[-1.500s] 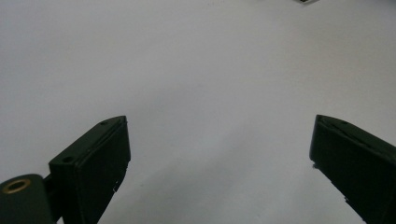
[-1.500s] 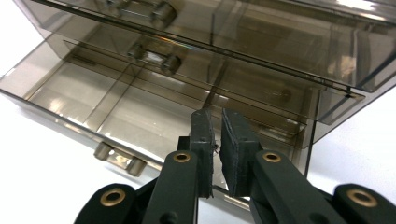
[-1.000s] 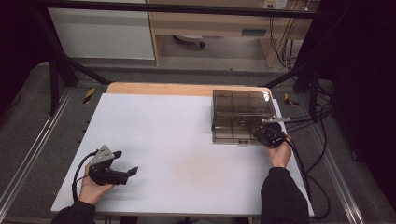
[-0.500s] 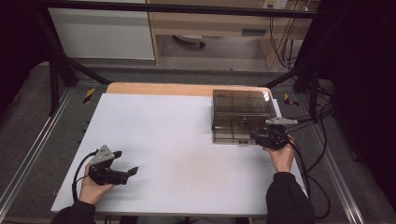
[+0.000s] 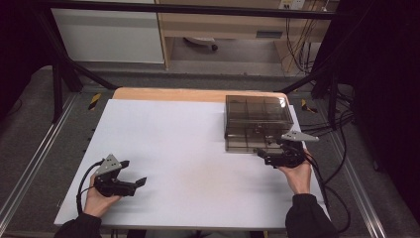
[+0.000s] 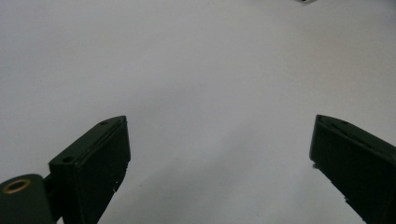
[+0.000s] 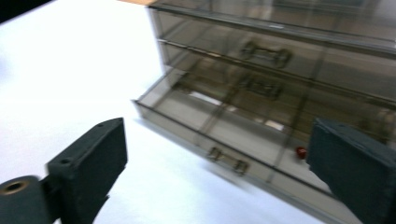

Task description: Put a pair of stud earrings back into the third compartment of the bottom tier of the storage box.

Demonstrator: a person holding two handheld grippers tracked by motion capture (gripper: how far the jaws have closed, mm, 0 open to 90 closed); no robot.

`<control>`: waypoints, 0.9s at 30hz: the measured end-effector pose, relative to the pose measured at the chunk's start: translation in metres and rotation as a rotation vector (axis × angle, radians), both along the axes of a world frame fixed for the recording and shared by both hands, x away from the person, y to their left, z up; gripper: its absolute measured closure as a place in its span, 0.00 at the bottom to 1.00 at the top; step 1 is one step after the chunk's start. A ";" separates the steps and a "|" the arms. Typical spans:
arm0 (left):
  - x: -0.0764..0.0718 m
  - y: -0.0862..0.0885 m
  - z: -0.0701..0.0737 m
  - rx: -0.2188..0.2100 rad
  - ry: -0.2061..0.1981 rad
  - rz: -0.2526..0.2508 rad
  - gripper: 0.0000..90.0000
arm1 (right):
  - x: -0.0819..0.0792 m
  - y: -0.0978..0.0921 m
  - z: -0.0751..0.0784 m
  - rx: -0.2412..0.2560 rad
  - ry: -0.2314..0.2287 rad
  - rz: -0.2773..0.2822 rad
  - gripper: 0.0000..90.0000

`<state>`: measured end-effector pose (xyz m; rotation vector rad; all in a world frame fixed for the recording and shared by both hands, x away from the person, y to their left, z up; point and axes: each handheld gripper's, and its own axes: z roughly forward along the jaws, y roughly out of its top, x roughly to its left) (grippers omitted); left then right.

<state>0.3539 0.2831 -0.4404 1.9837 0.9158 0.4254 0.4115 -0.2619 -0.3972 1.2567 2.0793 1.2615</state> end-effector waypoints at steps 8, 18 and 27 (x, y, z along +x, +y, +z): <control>0.000 0.000 0.000 -0.001 0.000 -0.002 0.05 | -0.018 0.011 -0.004 0.042 0.000 0.087 0.01; 0.000 -0.001 -0.001 -0.001 0.003 -0.006 0.05 | -0.036 0.010 -0.020 0.072 0.000 0.153 0.01; -0.001 -0.002 0.000 -0.002 0.002 -0.007 0.05 | -0.047 -0.003 -0.038 0.085 0.005 0.165 0.01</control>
